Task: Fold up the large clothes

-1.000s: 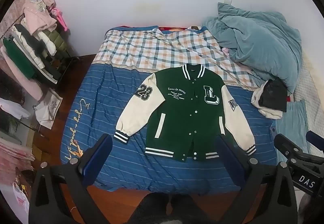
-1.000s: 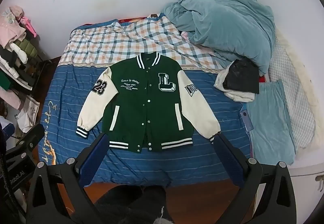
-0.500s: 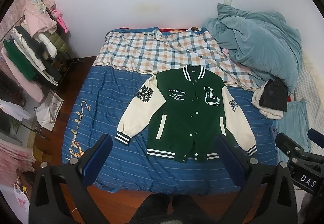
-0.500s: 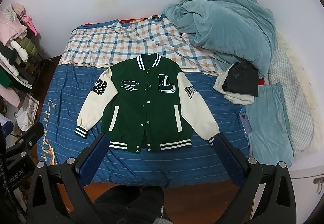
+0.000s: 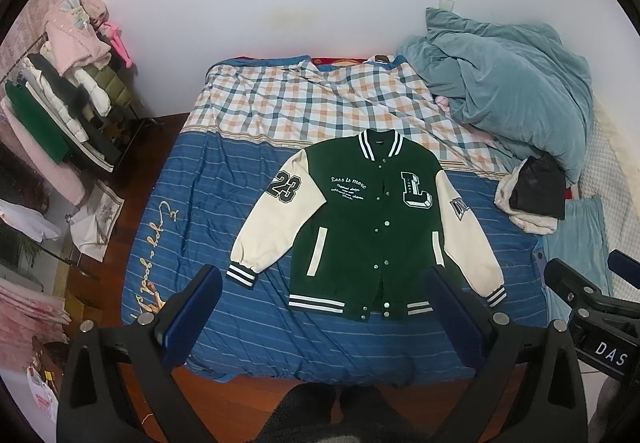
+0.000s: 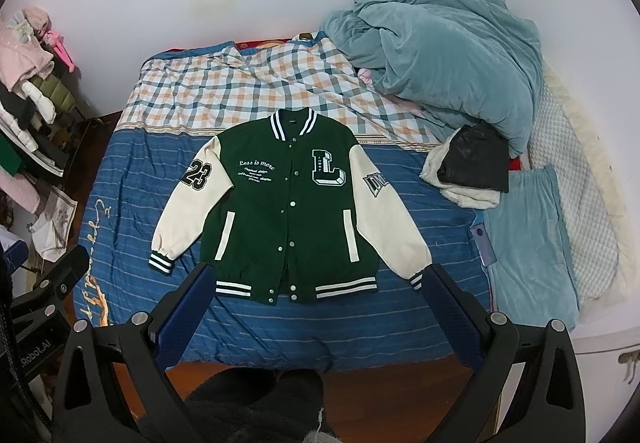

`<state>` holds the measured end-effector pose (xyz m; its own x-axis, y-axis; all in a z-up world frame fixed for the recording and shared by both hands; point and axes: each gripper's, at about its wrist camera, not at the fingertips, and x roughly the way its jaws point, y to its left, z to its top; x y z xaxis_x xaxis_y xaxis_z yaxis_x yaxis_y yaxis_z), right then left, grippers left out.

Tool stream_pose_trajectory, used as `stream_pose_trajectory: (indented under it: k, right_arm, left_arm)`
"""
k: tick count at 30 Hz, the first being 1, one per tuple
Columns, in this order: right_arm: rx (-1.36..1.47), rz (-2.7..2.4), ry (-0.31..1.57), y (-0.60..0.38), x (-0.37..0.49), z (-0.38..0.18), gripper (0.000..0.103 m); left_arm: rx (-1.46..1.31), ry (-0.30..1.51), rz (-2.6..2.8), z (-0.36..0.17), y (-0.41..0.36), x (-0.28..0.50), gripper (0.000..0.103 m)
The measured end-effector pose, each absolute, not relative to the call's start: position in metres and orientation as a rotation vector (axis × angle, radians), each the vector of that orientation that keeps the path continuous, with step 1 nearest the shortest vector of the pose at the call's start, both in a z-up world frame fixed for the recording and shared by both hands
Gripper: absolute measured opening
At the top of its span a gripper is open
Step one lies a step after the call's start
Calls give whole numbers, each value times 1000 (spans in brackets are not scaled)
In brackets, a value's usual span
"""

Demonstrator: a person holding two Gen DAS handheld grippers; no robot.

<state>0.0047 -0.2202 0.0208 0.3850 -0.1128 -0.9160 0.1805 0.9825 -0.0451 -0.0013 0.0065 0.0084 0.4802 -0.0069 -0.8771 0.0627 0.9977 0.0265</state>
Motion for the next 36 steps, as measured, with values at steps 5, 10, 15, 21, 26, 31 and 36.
stream_pose_trajectory:
  k: [5,10,15,21,26,31,36]
  right_arm:
    - [67,-188,1159,-219,4,19,103]
    - [64,-185,1155,-220,5,27,103]
    - [65,-185,1156,-219,4,26,103]
    - [62,-183,1155,-218,3,29,103]
    - [62,-183,1154,-217,2,27,103]
    - [62,-181,1153,-218,2,27,103]
    - [63,-182,1151,-218,2,28,103]
  left_arm:
    - [57,1066,-41,10,5,1,103]
    - [62,1067,-43,21,-4,6,103]
    - [60,1067,-43,24,-5,7,103]
    - [61,1063,-43,25,-5,6,103]
    - [60,1063,-45,25,-5,6,103]
    - [57,1064,-47,24,-5,4,103]
    - [58,1060,-46,26,-6,4,103]
